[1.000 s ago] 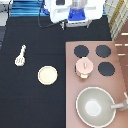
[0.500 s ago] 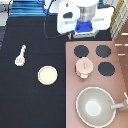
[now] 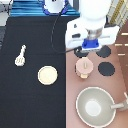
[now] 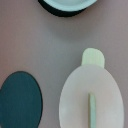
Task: Take the lid off the pot, put the pot on the plate, and use the tool to push the pot to the front of the table.
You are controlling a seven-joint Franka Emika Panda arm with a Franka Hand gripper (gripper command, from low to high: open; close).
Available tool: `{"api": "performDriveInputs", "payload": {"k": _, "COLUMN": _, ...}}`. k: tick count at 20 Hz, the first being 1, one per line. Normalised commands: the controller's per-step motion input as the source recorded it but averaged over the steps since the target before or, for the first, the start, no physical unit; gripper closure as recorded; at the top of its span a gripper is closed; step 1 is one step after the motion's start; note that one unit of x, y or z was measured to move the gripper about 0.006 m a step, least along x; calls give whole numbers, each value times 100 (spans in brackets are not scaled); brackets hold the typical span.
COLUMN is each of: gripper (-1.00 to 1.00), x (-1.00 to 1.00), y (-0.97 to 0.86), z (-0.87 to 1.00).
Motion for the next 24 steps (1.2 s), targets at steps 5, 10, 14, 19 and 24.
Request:
{"api": "performDriveInputs", "payload": {"k": 5, "gripper": -100, "x": 19, "y": 7, "z": -51}}
{"api": "performDriveInputs", "payload": {"k": 10, "gripper": -100, "x": -1, "y": 0, "z": -61}}
{"api": "performDriveInputs", "payload": {"k": 14, "gripper": -100, "x": -9, "y": 1, "z": -58}}
{"api": "performDriveInputs", "payload": {"k": 19, "gripper": -100, "x": -16, "y": 5, "z": -46}}
{"api": "performDriveInputs", "payload": {"k": 24, "gripper": 100, "x": -15, "y": 2, "z": -19}}
